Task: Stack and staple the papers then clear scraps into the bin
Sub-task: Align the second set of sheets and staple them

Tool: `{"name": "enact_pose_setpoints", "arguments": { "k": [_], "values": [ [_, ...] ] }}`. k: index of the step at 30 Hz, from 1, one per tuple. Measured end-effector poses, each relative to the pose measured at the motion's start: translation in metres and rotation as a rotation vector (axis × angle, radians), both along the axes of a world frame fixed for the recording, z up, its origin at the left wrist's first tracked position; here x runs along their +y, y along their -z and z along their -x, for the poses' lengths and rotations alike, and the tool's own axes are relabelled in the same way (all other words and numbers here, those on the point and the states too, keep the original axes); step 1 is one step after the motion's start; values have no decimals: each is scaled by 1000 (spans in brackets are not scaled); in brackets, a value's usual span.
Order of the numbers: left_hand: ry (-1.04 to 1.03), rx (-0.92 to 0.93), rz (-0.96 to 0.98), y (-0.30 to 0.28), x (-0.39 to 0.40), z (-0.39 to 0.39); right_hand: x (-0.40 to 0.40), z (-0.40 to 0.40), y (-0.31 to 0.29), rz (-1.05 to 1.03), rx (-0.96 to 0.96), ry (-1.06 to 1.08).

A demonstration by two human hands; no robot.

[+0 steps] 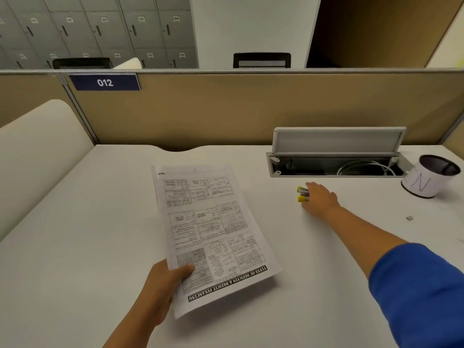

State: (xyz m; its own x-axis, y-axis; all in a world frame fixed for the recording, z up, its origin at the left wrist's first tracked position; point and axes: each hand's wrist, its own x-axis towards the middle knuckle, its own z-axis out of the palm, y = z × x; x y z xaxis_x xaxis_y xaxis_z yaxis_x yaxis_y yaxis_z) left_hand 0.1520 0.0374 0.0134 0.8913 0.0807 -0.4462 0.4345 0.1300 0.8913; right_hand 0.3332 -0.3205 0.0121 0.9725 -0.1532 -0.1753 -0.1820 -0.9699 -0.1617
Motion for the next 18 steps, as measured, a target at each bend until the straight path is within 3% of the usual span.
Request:
{"name": "enact_pose_setpoints", "arguments": {
  "k": [12, 15, 18],
  "values": [
    [-32, -9, 17, -3, 6, 7, 26, 20, 17, -120, -134, -41],
    [-32, -24, 25, -7, 9, 11, 40, 50, 10, -419, -106, 60],
    [-41, -38, 43, -10, 15, 16, 53, 93, -8, -967, -30, 275]
  ]
}}
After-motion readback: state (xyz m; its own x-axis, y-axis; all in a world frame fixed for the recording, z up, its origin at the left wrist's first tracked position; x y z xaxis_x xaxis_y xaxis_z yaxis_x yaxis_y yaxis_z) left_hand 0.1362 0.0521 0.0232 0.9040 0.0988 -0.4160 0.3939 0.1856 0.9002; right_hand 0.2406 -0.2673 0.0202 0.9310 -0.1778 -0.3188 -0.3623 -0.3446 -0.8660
